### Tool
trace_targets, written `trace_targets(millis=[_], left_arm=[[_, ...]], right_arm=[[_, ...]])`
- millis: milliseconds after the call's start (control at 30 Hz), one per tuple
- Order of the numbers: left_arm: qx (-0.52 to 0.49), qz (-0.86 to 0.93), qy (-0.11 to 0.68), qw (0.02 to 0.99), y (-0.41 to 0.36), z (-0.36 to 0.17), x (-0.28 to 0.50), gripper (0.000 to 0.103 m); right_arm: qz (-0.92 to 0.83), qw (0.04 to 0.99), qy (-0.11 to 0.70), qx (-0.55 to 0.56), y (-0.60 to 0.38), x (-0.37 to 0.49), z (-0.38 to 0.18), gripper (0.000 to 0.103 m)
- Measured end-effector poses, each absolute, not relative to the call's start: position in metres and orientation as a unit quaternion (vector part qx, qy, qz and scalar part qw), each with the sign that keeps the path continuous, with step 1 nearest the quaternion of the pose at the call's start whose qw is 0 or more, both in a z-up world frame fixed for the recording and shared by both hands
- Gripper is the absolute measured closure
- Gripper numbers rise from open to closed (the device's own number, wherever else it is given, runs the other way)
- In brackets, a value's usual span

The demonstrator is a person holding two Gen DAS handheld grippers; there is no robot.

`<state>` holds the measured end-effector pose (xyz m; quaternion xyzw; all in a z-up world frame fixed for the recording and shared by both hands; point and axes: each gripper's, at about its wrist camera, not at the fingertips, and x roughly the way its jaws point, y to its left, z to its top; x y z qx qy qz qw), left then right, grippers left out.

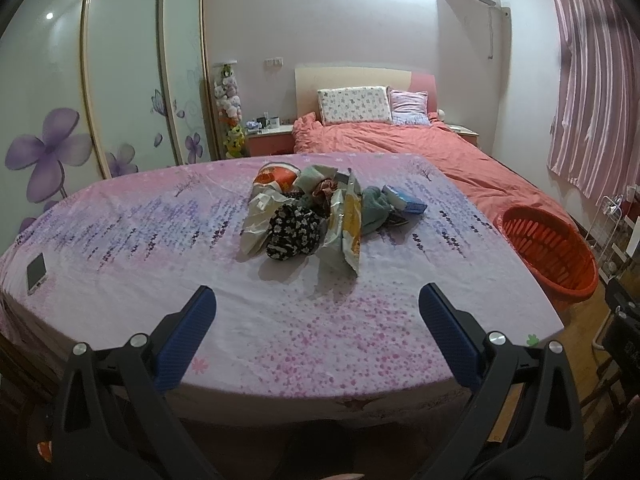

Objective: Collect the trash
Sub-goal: 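Grasp the yellow snack bag with the right tool while the left tool grasps the black floral cloth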

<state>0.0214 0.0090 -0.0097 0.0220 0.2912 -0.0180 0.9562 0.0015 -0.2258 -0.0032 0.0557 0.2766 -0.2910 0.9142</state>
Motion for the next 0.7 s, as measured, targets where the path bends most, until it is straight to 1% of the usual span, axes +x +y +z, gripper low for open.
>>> trace_targets(millis=[233,500,567,633,700], left_arm=[[0.006,0.004,0.31,0.951,0.049,-0.019,0.061,0.004],[-0.039,0.048,0.331,0.941,0.117,-0.033,0.107,0.004],[-0.043,0.051,0.332,0.941,0.127,-0.035,0.113,0.004],[-0.042,0.053,0.332,0.941,0.132,-0.036,0.117,0.005],[-0.041,0.053,0.331,0.941,0.136,-0.038,0.119,0.009]], right_arm=[[-0.239,0.925,0.289,0.065,-0.223,0.029,-0.014,0.002],[-0.114,0.942,0.306,0.07,-0.181,0.071,-0.012,0.002],[-0.08,0.945,0.309,0.069,-0.166,0.083,-0.01,0.006],[-0.051,0.947,0.311,0.067,-0.152,0.095,-0.009,0.019],[-0.015,0.945,0.32,0.068,-0.135,0.113,-0.011,0.027]])
